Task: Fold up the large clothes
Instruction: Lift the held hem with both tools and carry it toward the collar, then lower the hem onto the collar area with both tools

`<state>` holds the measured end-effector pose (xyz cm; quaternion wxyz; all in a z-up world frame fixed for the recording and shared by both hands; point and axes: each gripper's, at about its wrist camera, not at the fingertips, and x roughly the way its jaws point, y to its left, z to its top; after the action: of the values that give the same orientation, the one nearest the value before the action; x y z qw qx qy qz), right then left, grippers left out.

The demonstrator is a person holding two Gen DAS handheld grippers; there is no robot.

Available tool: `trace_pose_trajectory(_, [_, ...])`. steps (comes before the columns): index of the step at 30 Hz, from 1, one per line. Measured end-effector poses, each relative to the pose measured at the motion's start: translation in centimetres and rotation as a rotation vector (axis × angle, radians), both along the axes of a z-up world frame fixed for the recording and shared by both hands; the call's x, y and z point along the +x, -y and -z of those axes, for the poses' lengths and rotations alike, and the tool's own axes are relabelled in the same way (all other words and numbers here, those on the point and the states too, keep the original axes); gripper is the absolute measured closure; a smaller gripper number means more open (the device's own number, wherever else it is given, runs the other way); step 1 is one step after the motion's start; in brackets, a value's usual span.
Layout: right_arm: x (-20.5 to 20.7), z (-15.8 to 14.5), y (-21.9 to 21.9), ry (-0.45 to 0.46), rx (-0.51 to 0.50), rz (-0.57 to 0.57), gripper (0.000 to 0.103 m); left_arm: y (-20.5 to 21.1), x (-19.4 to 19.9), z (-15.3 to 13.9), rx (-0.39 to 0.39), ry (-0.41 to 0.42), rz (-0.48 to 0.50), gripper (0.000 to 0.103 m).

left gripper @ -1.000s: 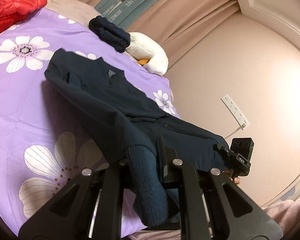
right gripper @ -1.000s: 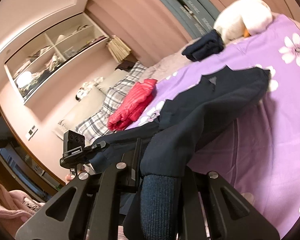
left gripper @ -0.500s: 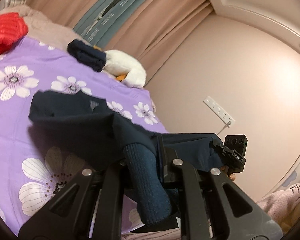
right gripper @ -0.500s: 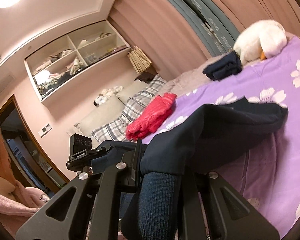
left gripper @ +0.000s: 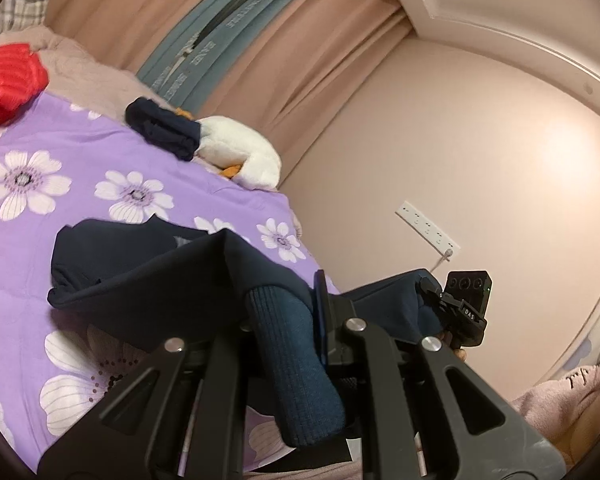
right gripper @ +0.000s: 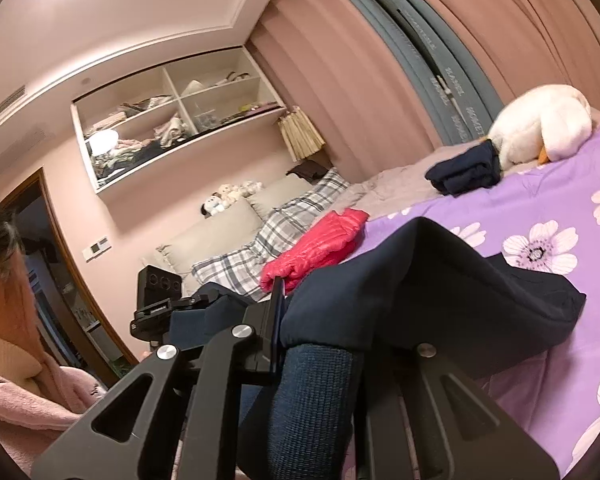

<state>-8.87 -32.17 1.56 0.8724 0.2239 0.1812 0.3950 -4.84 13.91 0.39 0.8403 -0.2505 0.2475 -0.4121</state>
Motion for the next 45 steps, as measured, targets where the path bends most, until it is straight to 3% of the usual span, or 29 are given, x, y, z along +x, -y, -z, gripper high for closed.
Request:
trace_pose_trajectory(12, [3.7,2.7,0.7,-0.114,0.003,0.075,0.090,-0.8,3.4,2.1,-0.015,-0.089,-0.040,0.092])
trace_pose_trajectory(45, [6.3,3.5,0.8,-0.183,-0.018,0.182,0.090,-1.2,6.8,3.0,-0.003,-0.129,-0.110,0.092])
